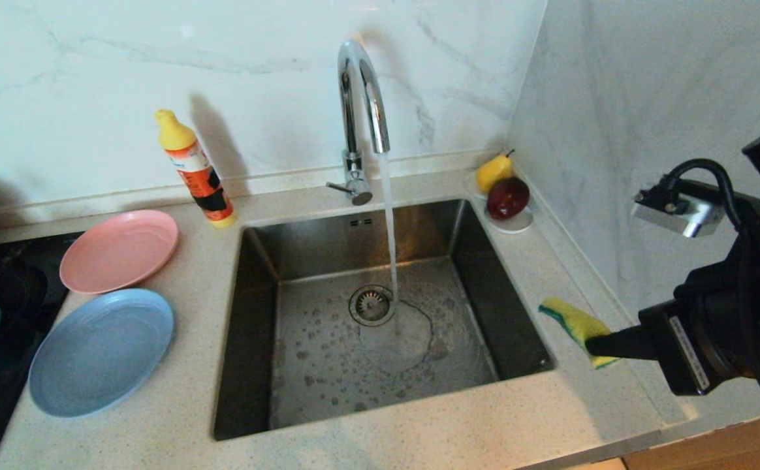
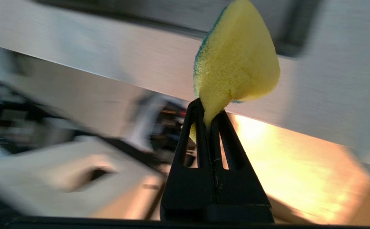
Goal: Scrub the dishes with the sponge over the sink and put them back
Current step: Put down the sponge
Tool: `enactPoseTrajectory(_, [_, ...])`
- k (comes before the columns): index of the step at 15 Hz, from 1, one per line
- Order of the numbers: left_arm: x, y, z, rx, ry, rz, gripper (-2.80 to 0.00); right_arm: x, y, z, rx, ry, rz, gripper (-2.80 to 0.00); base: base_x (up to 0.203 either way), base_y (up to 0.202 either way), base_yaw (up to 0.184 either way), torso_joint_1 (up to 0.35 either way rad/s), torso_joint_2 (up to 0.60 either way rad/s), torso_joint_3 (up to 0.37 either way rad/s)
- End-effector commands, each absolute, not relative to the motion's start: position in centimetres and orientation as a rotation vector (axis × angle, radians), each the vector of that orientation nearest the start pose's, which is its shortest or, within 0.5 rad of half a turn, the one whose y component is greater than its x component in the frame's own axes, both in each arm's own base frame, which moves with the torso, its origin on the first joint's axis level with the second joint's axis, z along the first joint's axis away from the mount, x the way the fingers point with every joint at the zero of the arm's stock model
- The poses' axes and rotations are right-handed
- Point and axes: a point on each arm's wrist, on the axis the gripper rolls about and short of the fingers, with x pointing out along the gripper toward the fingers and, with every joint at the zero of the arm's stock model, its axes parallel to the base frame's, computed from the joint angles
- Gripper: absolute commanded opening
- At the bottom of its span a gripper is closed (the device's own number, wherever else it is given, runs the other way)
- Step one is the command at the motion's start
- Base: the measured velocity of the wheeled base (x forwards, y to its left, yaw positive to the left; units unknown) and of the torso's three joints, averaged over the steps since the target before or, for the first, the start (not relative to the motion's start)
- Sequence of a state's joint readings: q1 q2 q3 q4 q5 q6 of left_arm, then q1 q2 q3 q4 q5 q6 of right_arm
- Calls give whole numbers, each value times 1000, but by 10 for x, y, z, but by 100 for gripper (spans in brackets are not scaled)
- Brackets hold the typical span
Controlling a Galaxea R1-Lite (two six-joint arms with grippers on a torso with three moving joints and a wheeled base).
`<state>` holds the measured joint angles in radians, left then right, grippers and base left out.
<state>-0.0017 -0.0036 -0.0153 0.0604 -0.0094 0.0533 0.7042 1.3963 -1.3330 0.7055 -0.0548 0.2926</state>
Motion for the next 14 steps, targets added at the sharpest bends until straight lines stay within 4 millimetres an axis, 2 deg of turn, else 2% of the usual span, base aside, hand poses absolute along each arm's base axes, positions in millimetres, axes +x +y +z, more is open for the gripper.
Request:
enactPoseTrajectory(1, [-24,0,73,53,44,-13,-280,144,129,278,-136,783,438,-280,0,0,0,0,0,0])
enactPoseTrajectory(4, [-24,0,73,53,45,-13,-280,135,128,261,-249,758,349,-280,0,0,0,0,0,0])
enactPoseTrajectory(9, [-24,0,73,53,44,-13,-280,137,127,213,-384,682,238,-280,0,0,0,0,0,0])
enactPoseTrajectory(14, [-24,0,73,53,44,-13,-280,130,118,183,-491,640,164,-280,0,0,0,0,0,0])
